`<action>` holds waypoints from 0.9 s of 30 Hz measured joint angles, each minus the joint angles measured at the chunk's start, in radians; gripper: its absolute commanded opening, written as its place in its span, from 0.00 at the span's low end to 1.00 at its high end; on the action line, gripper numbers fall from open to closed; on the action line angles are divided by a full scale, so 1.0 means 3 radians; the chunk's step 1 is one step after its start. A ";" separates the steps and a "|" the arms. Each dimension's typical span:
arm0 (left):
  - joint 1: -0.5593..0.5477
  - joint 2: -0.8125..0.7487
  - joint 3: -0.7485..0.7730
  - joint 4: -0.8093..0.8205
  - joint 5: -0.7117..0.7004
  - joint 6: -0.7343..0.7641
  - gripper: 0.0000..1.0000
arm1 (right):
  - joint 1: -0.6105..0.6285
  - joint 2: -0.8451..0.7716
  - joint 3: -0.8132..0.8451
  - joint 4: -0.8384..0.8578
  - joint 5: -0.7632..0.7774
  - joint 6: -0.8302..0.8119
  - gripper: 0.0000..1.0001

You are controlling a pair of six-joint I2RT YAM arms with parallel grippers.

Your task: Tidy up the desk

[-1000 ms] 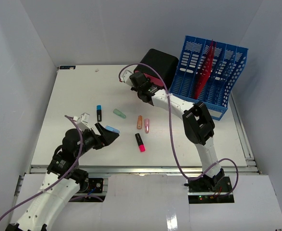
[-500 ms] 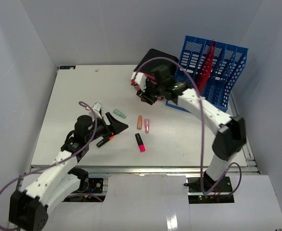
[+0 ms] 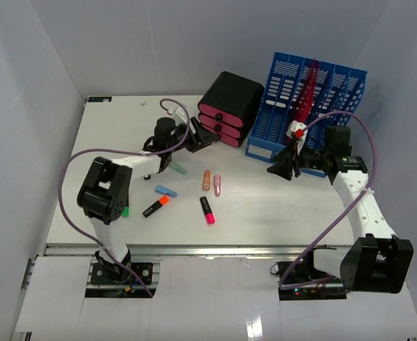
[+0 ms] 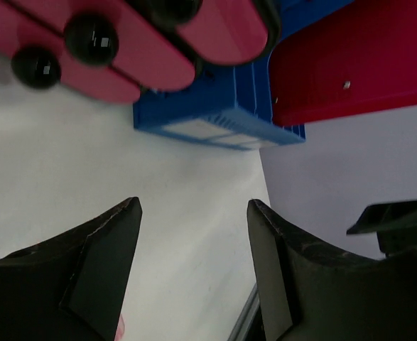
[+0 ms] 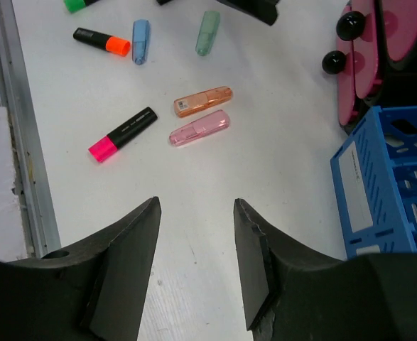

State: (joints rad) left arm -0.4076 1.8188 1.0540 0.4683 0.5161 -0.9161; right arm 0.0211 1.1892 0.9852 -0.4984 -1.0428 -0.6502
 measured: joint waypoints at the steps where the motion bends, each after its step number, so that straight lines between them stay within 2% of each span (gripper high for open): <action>1: 0.0000 0.0181 0.0202 0.0037 -0.0010 -0.0018 0.64 | -0.0092 -0.0020 -0.0033 0.0001 -0.0071 0.0001 0.52; 5: 0.0000 0.0726 0.0752 0.0100 -0.0038 -0.0123 0.60 | -0.0312 -0.0113 -0.0068 0.0032 -0.0303 -0.0001 0.52; 10: 0.0000 0.1114 0.1032 0.0026 -0.0113 -0.0214 0.59 | -0.0319 -0.0150 -0.0079 0.0073 -0.0488 -0.0004 0.52; 16: 0.0000 0.1232 0.1257 -0.0146 -0.0167 -0.0205 0.58 | -0.0321 -0.0147 -0.0113 0.0087 -0.0568 -0.0003 0.52; 18: 0.0000 0.1235 0.1317 -0.0216 -0.0201 -0.0190 0.52 | -0.0322 -0.0147 -0.0113 0.0089 -0.0580 -0.0003 0.52; 22: 0.0000 0.1331 0.1435 -0.0298 -0.0243 -0.0168 0.49 | -0.0325 -0.0146 -0.0113 0.0089 -0.0597 -0.0003 0.52; 27: 0.0006 0.1461 0.1558 -0.0277 -0.0238 -0.0177 0.50 | -0.0325 -0.0142 -0.0113 0.0090 -0.0624 -0.0003 0.52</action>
State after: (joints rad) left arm -0.4057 2.2570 1.5214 0.3851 0.4447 -0.9692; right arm -0.0765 1.1465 0.9512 -0.4713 -1.2300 -0.6510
